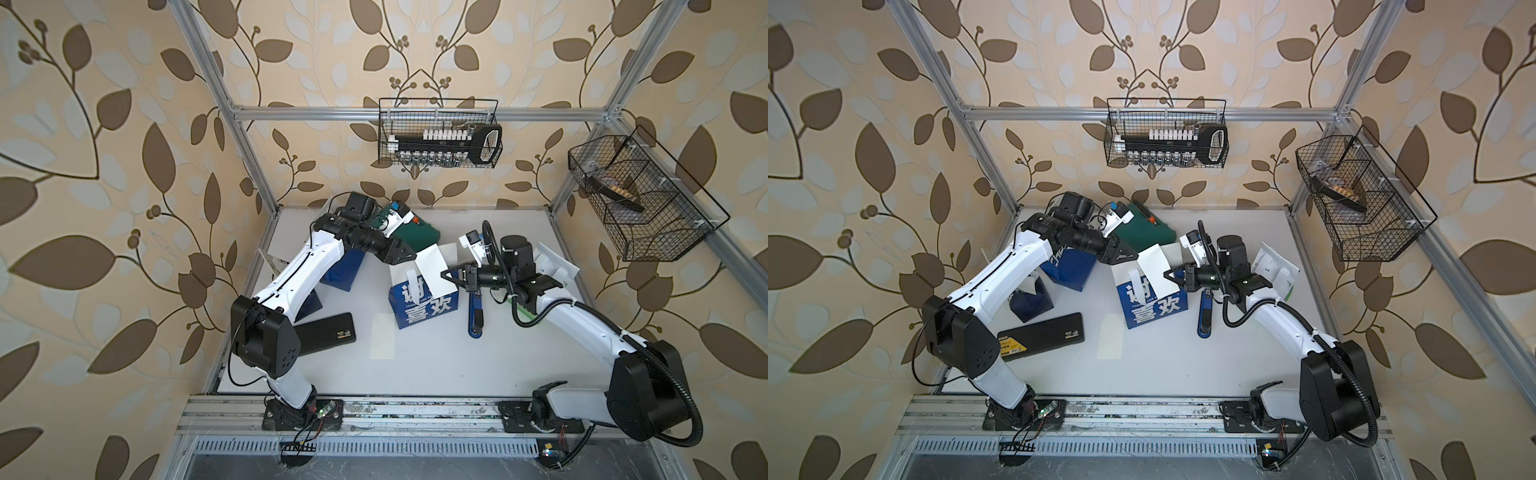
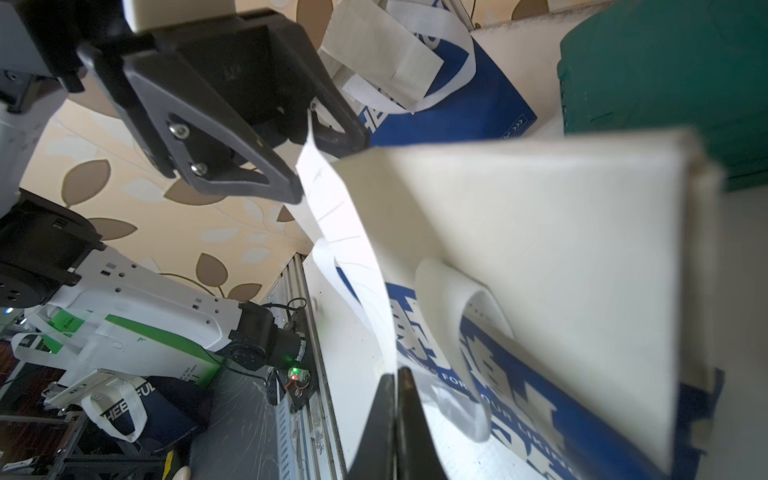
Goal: Staple the receipts to the bags
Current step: Hold the receipt from the takeout bag.
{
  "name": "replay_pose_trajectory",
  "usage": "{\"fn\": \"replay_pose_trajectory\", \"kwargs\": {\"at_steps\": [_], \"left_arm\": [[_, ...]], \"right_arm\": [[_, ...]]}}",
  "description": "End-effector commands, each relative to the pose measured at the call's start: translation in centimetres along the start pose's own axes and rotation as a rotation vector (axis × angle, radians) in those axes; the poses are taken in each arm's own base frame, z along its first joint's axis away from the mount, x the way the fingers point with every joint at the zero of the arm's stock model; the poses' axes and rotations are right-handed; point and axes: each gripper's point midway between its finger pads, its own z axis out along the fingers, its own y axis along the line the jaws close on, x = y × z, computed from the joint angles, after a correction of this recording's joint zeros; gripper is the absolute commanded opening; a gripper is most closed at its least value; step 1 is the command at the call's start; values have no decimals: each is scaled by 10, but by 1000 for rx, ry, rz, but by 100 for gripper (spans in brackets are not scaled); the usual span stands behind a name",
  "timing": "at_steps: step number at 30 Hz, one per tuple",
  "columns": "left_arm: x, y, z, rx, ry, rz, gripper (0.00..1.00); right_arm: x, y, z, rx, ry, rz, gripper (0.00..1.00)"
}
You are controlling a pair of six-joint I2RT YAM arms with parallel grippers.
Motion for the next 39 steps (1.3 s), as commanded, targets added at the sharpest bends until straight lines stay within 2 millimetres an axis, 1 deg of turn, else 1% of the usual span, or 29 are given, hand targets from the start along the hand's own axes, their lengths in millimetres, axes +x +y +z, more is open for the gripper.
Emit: {"fn": "replay_pose_trajectory", "kwargs": {"at_steps": [1,6,9,14,17,21,26,30,35,39], "left_arm": [[-11,-21,-3,92,-40,17,50],[-8,-23,-3,106,-34,-3,49],[-4,-22,-4,89,-31,-8,48],[0,-18,-3,65,-29,-17,46],[-1,-11,-2,32,-43,-17,43],[-2,-9,-1,23,-53,-17,41],[-1,-7,0,16,-55,-21,41],[-2,-7,0,16,-74,-31,41],[-7,-2,-3,-28,-157,-40,41],[-10,1,-9,-71,-234,-25,41]], "right_arm": [[-8,1,8,-7,-30,-22,0],[-14,-8,10,28,-67,1,0],[-12,-14,11,52,-67,16,0],[-6,-18,12,51,-78,79,0],[0,-22,14,50,-81,131,0],[7,-24,16,47,-86,164,0],[2,-22,18,31,-94,160,0],[-5,-20,21,-4,-125,168,0],[-13,-20,26,-38,-148,188,0],[-13,-23,26,-31,-152,199,0]]}}
